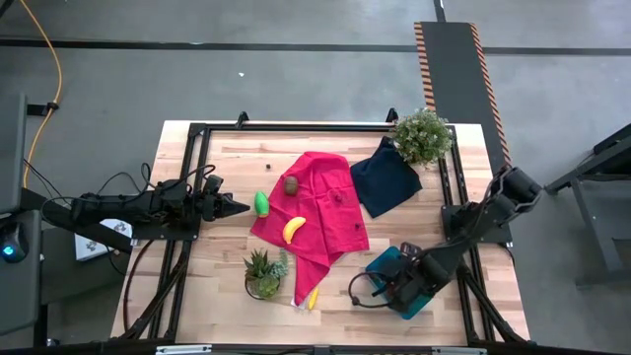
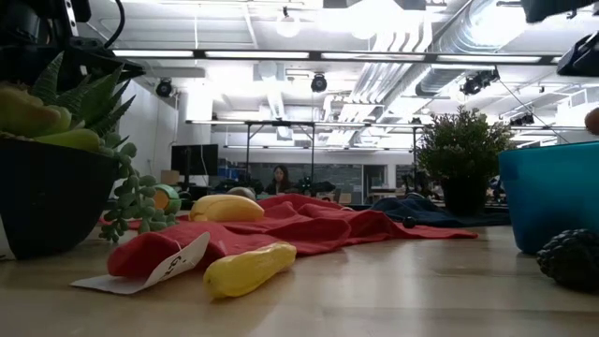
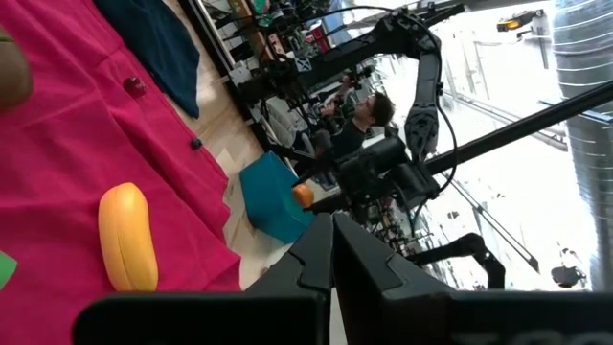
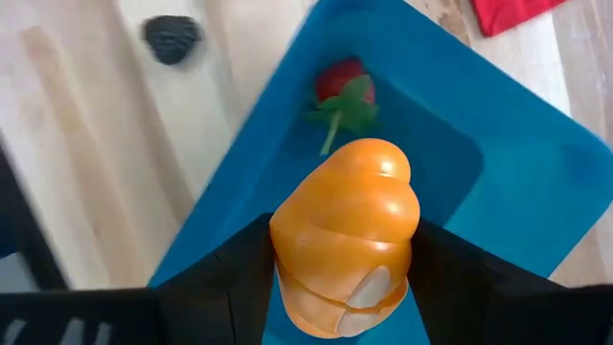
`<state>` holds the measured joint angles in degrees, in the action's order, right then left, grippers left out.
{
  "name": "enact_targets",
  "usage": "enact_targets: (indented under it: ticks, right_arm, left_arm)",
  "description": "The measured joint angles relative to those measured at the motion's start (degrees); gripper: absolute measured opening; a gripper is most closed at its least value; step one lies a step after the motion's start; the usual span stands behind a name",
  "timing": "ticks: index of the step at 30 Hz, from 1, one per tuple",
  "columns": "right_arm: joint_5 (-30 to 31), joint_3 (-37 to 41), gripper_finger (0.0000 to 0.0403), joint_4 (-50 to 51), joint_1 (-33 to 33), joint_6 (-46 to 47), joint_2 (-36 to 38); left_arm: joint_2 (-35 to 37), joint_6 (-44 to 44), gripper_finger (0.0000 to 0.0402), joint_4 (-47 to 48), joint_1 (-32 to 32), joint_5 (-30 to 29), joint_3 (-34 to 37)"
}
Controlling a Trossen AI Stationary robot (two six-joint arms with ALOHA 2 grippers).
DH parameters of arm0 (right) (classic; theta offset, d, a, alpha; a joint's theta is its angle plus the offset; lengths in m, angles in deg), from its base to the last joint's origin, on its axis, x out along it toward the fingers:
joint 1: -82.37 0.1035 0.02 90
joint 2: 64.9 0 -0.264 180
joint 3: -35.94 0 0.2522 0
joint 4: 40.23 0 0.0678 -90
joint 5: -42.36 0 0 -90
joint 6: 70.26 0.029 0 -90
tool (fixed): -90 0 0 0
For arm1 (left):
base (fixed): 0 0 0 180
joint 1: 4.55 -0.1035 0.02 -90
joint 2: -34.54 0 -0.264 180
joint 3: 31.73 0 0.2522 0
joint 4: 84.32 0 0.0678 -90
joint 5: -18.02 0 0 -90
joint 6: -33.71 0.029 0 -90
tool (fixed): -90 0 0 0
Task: Pick and placing Produce into tupperware
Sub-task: Put the croissant into the blue bin, then put the green corn into the blue bin
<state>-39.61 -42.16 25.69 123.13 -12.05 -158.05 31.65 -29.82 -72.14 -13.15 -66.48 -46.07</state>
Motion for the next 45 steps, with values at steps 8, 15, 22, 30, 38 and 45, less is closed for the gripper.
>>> enact_targets:
  ticks: [8, 15, 22, 30, 38, 45]
  right_arm:
    - [-3.84, 2.91, 0.019, -0.47, -3.64, -3.07, -1.17]
    - [-7.25, 6.64, 0.019, -4.23, -4.23, -3.16, -1.2]
    - [-7.56, 6.75, 0.019, -7.03, -4.38, -3.18, -1.2]
    - [-7.6, 6.75, 0.0205, -7.56, -4.39, -2.77, -1.2]
    - [-7.6, 6.75, 0.0227, -7.5, -4.39, -2.77, -1.2]
    - [-7.6, 5.1, 0.0227, -6.39, -4.36, -2.93, -1.2]
  left_arm:
    - [-0.01, 0.0, 0.0001, 0.02, 0.02, 0.0, 0.0]
    - [-0.01, 0.0, 0.0001, 0.02, 0.0, -0.02, 0.0]
    - [0.0, 0.0, 0.0001, 0.01, 0.01, -0.02, 0.0]
    - [-0.01, 0.0, 0.0001, 0.01, 0.01, -0.01, 0.0]
    - [-0.01, 0.0, 0.0001, 0.0, 0.02, -0.02, 0.0]
    - [-0.01, 0.0, 0.0001, 0.0, 0.0, 0.0, 0.0]
